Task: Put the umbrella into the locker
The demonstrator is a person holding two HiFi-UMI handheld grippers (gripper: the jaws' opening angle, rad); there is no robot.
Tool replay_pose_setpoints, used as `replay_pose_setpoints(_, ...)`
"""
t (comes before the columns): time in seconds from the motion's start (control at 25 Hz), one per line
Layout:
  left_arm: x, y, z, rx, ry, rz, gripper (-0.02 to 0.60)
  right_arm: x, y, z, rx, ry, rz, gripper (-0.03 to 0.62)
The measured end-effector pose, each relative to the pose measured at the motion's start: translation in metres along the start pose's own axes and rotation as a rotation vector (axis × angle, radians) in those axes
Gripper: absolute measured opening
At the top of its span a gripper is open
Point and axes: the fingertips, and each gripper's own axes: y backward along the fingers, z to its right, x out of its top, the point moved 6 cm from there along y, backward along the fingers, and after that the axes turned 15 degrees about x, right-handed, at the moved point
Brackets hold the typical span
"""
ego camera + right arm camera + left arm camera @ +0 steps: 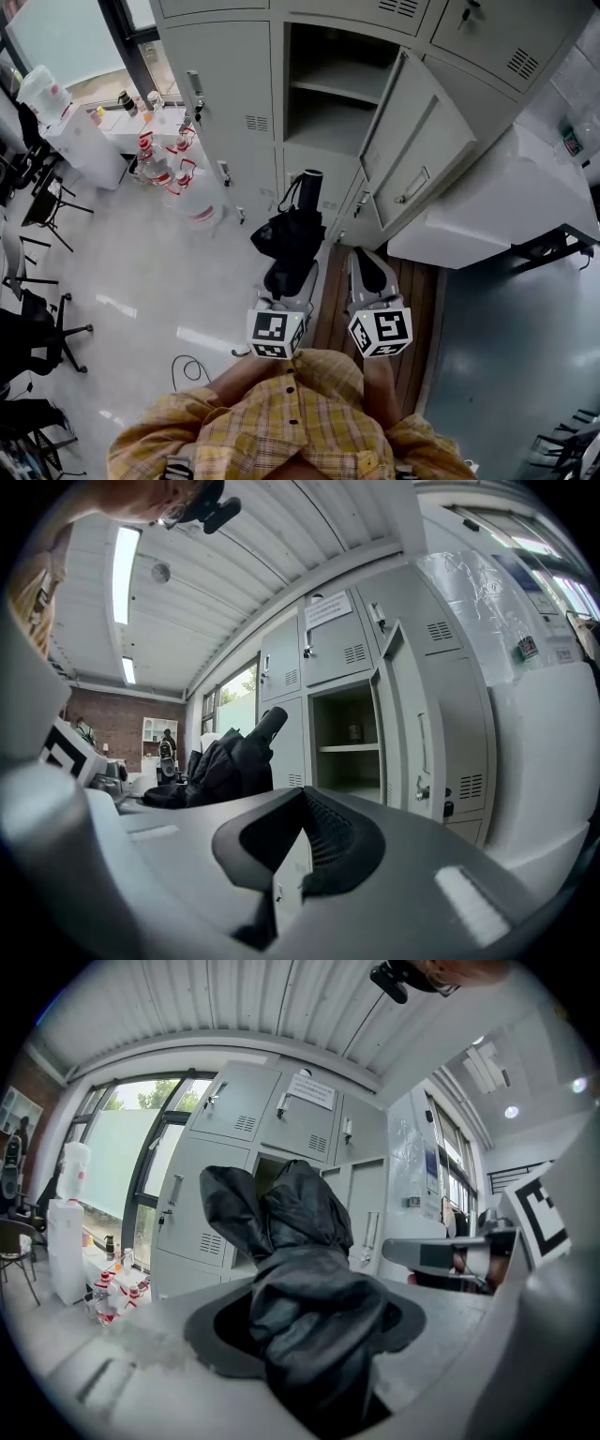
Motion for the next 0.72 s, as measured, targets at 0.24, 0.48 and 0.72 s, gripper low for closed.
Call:
replay_pose_setpoints(0.24,0.017,-0.055,-0.019,-0.017,0.0,-0.001,0.264,0.011,-0.049,0.027,-0.008,0.013,-0.004,-0.012)
replay_pose_setpoints(0.48,0.026,-0.104,-0.032,-0.049,-0.016,-0.004,0.264,0.016,-0.092,0.051,0.003,0.022,-0.003,-0.011)
replay_pose_setpoints(0.72,0.028,-0.14,-0.042,-0.082,-0.027,-0.021,0.264,0.017,-0.119,0.068,-0.032,0.028,0.015,-0.011)
